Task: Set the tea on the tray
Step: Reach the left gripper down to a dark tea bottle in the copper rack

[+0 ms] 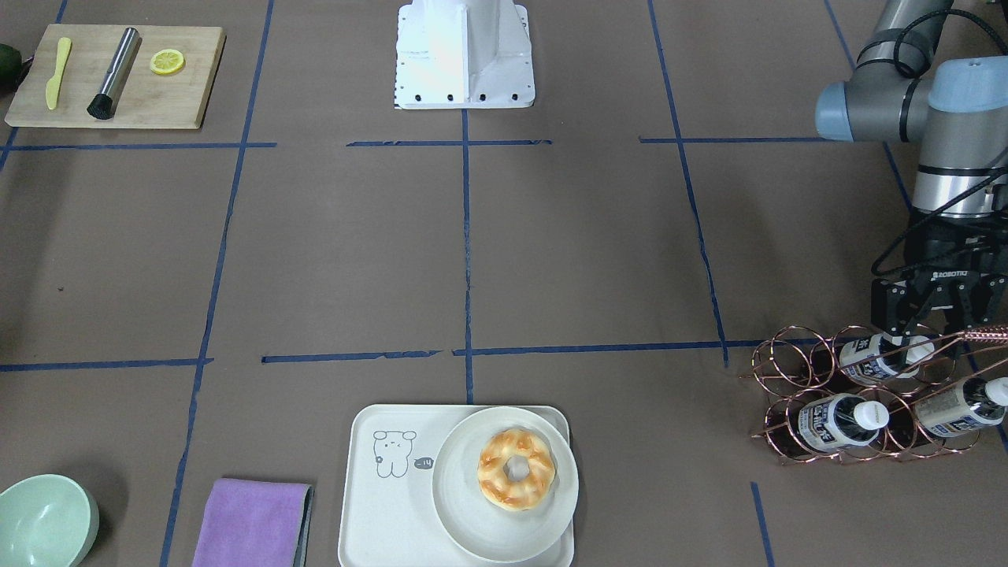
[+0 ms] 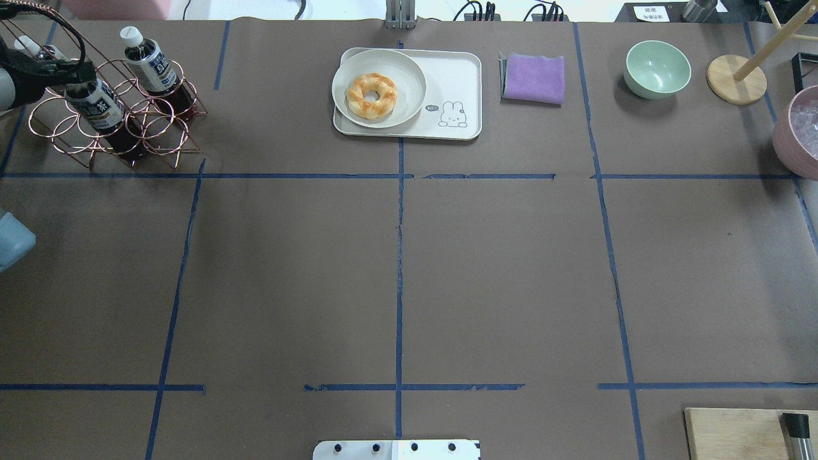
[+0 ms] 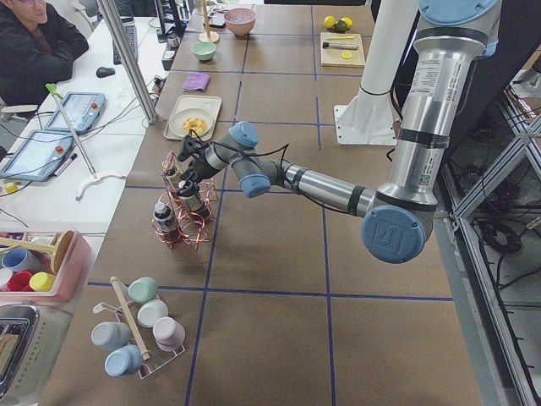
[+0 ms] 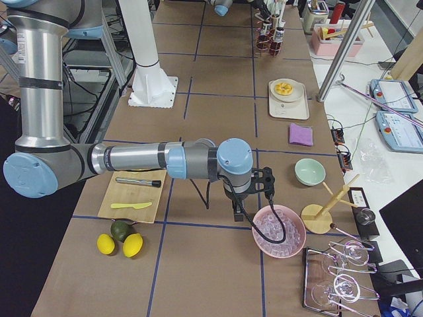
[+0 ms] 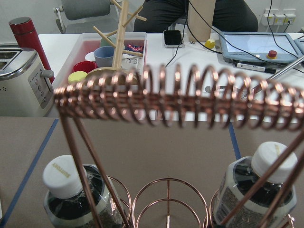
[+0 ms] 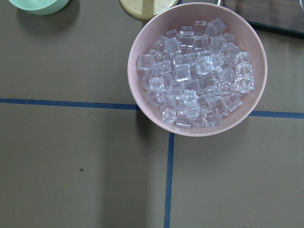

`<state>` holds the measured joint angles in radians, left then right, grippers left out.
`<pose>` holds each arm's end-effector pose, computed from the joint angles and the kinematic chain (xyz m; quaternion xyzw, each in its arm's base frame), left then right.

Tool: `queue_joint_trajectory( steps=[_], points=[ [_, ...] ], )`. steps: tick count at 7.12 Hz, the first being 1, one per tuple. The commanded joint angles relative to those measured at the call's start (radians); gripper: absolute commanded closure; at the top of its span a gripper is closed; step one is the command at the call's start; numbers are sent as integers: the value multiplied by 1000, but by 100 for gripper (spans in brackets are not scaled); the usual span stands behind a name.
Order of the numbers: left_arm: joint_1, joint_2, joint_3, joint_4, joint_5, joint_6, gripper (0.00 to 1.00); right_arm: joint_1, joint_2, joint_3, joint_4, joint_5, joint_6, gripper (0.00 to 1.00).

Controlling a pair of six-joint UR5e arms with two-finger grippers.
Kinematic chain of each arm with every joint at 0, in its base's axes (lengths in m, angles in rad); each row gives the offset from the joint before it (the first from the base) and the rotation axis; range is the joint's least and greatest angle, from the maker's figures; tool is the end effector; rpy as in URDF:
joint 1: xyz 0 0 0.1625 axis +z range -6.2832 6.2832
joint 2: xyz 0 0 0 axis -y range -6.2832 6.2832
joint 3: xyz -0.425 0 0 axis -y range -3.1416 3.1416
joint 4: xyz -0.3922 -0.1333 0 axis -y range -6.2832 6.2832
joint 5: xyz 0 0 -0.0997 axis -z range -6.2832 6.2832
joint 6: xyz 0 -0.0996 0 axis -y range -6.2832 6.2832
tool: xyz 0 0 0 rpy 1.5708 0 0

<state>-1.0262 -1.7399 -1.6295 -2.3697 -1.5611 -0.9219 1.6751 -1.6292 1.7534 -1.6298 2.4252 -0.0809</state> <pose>0.1910 -0.5746 0.4591 0.3677 0.3255 -0.1657 0.8552 0.1066 -0.4595 0.5970 0.0678 -0.4096 -0.0029 0.9097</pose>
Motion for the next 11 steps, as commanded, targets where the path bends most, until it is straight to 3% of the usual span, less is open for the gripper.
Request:
queue_joint_trajectory(
  steps=[1, 3, 5, 6, 11],
  points=[
    [0, -1, -1, 0, -1, 5, 32, 0, 0, 0, 1, 0, 0, 0],
    [2, 0, -3, 0, -1, 3, 47, 0, 0, 0, -1, 0, 1, 0],
    [0, 6, -15, 0, -1, 0, 84, 0, -1, 1, 1, 9, 1, 0],
    [-3, 11, -29, 1, -1, 4, 92, 1, 0, 3, 1, 12, 1, 0],
    [-73, 17, -104, 14, -10, 58, 96, 1, 0, 18, 1, 15, 1, 0]
  ],
)
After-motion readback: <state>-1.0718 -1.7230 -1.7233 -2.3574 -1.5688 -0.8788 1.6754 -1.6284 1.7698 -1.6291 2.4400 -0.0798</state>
